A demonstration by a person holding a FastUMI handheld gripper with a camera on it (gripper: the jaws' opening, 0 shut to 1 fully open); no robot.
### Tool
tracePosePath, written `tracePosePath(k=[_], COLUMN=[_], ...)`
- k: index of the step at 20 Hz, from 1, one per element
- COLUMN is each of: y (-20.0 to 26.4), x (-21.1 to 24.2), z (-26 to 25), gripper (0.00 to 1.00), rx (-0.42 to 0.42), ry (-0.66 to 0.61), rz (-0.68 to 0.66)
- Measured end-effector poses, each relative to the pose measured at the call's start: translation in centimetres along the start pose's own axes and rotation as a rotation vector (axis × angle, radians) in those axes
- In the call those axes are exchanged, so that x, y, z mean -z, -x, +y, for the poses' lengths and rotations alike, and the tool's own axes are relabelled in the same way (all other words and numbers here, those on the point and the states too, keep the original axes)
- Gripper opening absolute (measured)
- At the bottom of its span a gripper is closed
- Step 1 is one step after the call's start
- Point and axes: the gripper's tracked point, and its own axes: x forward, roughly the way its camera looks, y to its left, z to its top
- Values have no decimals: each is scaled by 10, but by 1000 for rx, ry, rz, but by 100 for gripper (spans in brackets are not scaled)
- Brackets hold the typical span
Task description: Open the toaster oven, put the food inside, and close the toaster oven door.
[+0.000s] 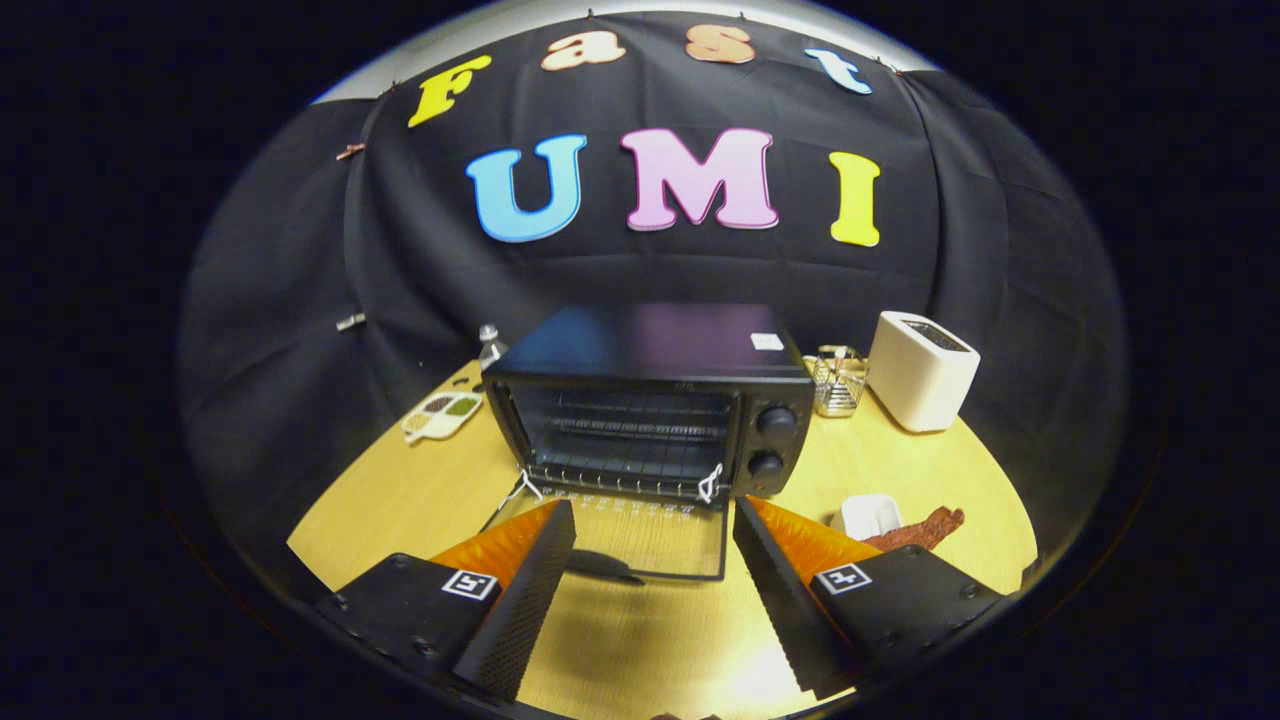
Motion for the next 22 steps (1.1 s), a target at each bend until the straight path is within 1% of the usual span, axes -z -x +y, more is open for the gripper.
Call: tracePosePath(k=[3,9,12,16,22], y=[7,16,19,18,17], x=[-22,-45,-48,-40,1], z=[-41,-135,-175,-236,-295], gripper=[99,99,99,99,99], rx=[21,34,2,17,9], ry=[-11,-35,-75,-130,-228], rz=[-34,-7,31,69,166])
